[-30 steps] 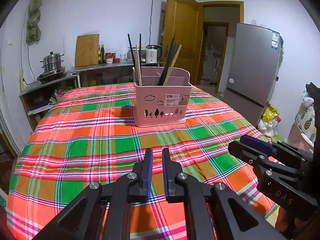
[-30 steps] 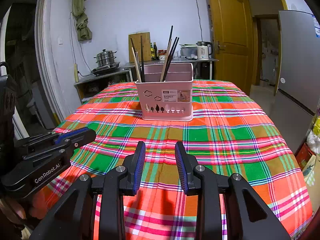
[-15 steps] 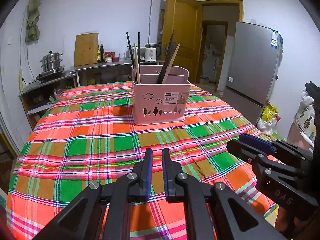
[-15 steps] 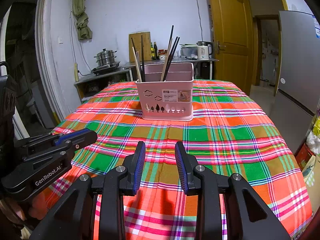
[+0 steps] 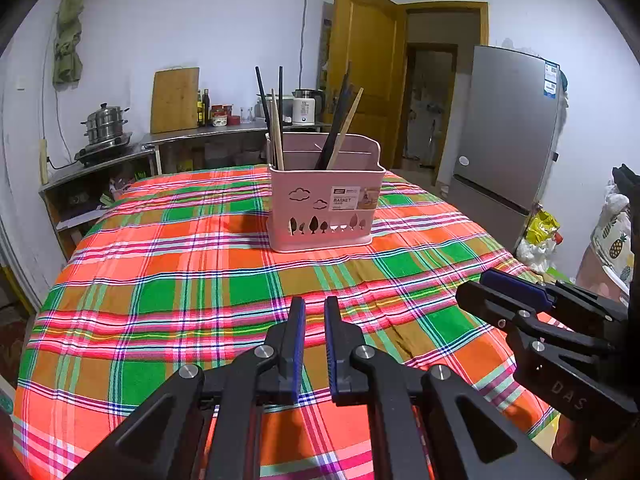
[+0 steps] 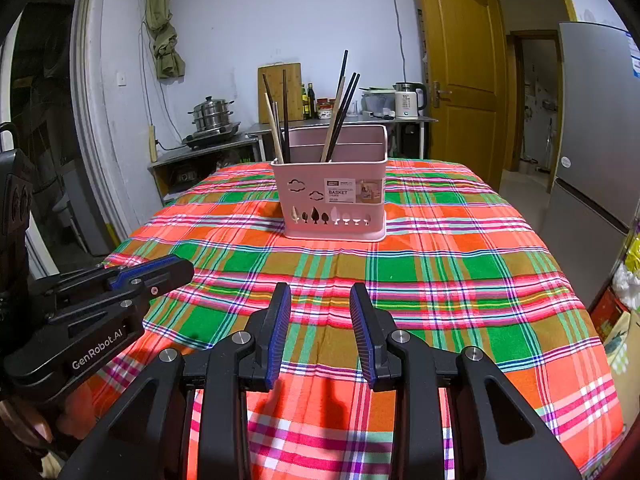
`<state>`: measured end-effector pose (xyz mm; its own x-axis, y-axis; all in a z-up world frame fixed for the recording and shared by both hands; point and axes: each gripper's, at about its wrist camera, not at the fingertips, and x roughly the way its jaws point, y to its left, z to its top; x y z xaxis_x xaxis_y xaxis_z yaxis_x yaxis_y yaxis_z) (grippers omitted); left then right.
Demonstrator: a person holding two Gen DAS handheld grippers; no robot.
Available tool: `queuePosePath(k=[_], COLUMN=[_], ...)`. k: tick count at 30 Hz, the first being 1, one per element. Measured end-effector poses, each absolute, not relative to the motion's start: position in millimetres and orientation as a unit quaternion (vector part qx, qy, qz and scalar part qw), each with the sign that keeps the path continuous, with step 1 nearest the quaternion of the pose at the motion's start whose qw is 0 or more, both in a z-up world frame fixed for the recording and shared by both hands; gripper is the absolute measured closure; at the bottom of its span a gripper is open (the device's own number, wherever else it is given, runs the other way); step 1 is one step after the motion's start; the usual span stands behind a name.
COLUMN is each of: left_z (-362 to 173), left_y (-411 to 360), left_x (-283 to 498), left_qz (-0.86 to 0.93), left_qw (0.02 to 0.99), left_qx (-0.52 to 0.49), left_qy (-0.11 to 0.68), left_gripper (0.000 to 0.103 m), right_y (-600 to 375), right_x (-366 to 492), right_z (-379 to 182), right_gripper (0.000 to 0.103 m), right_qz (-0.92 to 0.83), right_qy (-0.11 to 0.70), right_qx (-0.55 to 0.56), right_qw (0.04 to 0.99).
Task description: Organize utensils
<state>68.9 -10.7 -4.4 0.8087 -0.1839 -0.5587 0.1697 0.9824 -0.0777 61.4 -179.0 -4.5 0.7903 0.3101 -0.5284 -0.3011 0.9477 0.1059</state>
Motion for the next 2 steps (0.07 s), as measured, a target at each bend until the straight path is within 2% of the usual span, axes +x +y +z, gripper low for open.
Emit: queuePosePath(k=[2], left_z=[-4.3], left_y=[-10.9], left_x=[68.8], left_qz=[-0.092], left_qw=[0.951], left_qx=[-0.012], left_qy=[0.294], left_gripper=[0.095], right_y=[-179.1], right_x=[61.4], right_z=[-4.3], right_gripper=[0.072], right_qz=[0.162], right_qy=[0.281], right_qx=[0.008], right_qw=[0.946])
